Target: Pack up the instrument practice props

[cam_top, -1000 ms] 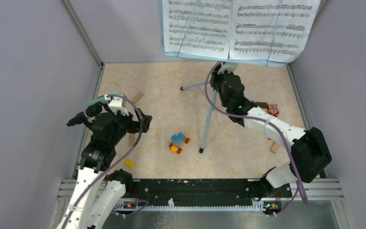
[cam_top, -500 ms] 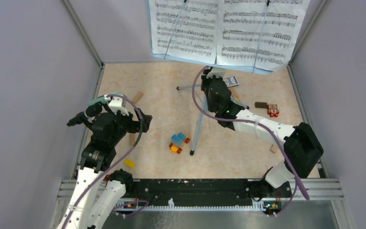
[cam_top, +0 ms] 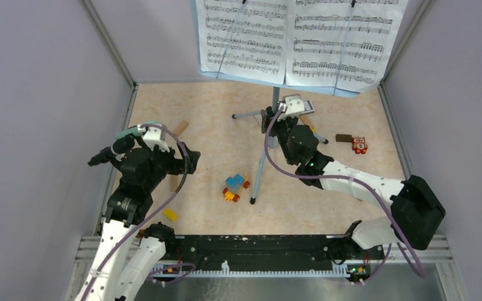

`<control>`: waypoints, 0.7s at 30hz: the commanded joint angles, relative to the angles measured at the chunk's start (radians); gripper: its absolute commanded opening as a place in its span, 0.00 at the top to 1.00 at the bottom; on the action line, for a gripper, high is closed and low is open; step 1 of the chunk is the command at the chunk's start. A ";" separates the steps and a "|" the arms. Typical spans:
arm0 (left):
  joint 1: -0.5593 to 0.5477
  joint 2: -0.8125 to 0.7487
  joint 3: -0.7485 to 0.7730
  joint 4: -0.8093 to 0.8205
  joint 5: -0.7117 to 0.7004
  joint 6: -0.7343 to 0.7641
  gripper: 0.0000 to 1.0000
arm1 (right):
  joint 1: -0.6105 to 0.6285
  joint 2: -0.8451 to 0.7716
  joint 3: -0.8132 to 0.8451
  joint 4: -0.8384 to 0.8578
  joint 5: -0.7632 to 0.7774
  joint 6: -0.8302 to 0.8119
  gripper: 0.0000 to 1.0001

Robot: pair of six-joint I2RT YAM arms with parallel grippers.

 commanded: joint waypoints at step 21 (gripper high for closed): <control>0.006 0.222 0.621 -0.072 0.341 0.016 0.01 | 0.015 -0.641 0.155 -1.181 -0.519 0.277 0.43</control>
